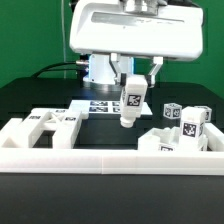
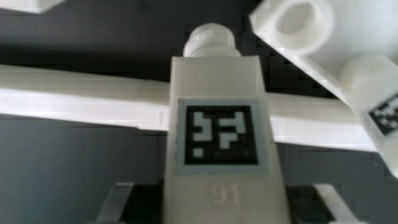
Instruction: Assemble chair
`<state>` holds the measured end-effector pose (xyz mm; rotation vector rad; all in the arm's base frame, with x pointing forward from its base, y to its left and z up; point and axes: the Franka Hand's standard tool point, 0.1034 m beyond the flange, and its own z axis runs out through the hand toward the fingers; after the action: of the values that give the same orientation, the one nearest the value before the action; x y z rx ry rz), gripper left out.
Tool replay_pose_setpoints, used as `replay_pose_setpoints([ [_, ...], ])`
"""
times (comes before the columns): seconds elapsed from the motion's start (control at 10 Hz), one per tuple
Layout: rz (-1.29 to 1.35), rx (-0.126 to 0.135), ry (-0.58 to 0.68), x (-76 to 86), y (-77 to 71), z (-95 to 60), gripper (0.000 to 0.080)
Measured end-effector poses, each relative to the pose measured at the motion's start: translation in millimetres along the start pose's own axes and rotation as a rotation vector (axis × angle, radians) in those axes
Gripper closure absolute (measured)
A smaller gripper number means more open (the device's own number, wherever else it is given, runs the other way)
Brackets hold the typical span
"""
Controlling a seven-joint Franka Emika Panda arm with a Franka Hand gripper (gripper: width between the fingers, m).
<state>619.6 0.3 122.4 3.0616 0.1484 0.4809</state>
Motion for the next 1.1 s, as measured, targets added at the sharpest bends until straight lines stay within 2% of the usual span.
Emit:
replay_pose_setpoints([
  [0.2, 0.001, 0.012, 0.005, 6.8, -12.5, -1.9, 0.0508],
  [0.7, 0.008, 0.013, 0.002, 5.1, -11.3, -0.6, 0.0508],
  [1.1, 0.065, 0.048, 0.012, 2.7, -22.0, 1.5, 0.0508],
])
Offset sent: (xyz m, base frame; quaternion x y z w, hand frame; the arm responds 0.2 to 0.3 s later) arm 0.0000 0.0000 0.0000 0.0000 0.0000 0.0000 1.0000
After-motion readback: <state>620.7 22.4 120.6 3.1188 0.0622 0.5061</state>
